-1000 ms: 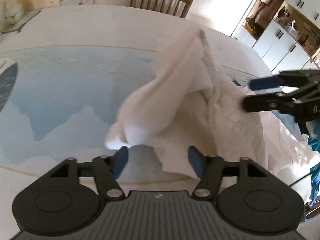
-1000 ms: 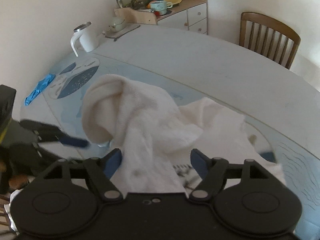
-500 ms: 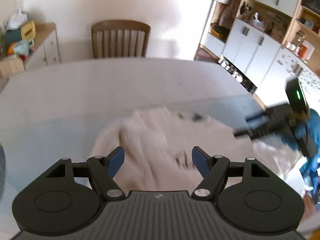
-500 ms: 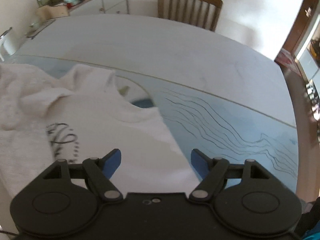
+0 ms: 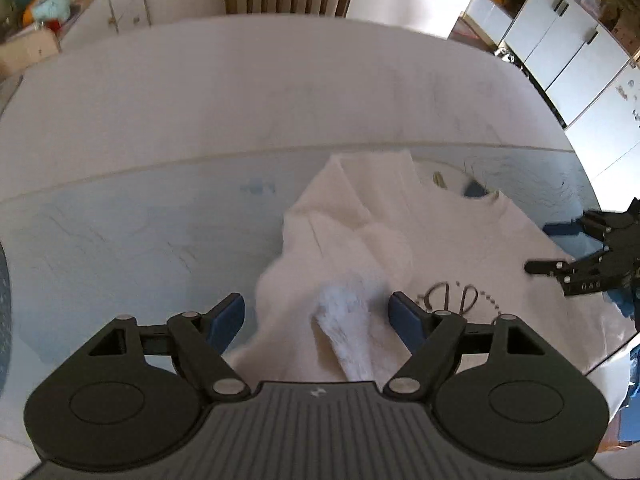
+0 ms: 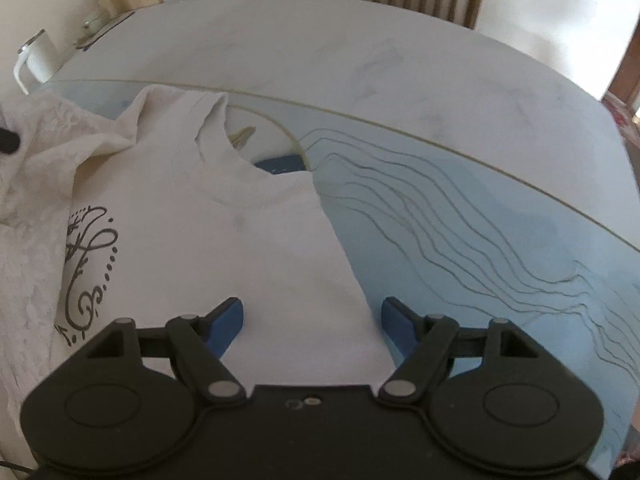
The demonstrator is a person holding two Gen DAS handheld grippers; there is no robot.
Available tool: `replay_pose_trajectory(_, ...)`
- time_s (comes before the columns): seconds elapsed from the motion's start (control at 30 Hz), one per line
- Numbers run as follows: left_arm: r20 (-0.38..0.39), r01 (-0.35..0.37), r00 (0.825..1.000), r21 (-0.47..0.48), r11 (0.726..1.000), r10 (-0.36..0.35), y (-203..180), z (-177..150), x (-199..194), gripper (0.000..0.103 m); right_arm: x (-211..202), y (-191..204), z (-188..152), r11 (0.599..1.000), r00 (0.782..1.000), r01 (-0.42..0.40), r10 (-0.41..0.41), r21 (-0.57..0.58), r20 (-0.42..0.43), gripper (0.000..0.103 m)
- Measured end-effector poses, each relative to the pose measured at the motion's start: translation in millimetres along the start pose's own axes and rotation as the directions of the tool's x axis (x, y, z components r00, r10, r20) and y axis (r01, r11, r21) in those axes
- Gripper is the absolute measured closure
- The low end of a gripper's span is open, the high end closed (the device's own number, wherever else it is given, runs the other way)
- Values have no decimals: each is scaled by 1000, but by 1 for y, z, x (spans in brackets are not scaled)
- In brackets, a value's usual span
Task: Fold clothes
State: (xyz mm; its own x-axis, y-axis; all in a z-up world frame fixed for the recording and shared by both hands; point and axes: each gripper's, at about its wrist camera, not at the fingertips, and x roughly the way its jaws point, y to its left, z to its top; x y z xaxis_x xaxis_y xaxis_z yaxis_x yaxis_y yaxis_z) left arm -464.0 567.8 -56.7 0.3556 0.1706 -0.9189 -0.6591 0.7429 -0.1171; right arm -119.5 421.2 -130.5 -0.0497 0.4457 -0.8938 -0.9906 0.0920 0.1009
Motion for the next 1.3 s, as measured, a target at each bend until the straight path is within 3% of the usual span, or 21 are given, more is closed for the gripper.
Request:
replay_pose_trajectory(0.03,-4,-11,1000,-2,1000,11,-1,-4,2,32,1,1,0,1000,1000,-7,7,-12,4,0)
replay_pose_trajectory(0.1,-11,-24,1000,-7,1000,24,0,-10,5,61,0,5,3,999,1000,-2,2,-34,14,0)
replay_pose_trajectory(0.2,1,-20,1000,-29,999,20,2,-21,1,79,-3,9,9,1000,1000,-5,5,-29,-16,0)
replay_pose_trajectory(0.23,13,-11,1000,-34,999,11,2,-23,-3,81,-4,11,10,999,1000,-5,4,-40,-20,0)
replay_pose_trajectory(0.3,35,7,999,-50,999,-5,7,-27,-11,83,-5,16,13,998,1000,-5,4,-64,-28,0)
replay_pose_trajectory(0.43,99,75,993,-93,993,-66,30,-22,-19,84,-9,14,39,991,997,79,-79,-107,7,0)
replay_pose_trajectory(0.53,122,123,986,-98,988,-111,42,-10,-12,85,-1,8,83,971,982,186,-180,-151,52,0)
replay_pose_trajectory(0.7,146,122,984,-124,985,-104,54,12,13,85,32,7,162,948,958,278,-263,-152,112,0)
replay_pose_trajectory(0.83,131,99,988,-141,985,-80,68,26,38,85,71,17,195,925,940,340,-325,-169,108,0)
replay_pose_trajectory(1.0,91,59,995,-129,990,-47,75,30,66,85,100,21,190,906,926,378,-371,-189,70,0)
replay_pose_trajectory(1.2,78,53,996,-95,994,-45,76,29,71,84,63,22,180,946,952,304,-295,-111,86,0)
replay_pose_trajectory(1.3,87,59,995,-37,998,-56,73,25,60,83,25,29,160,981,982,175,-168,-82,88,0)
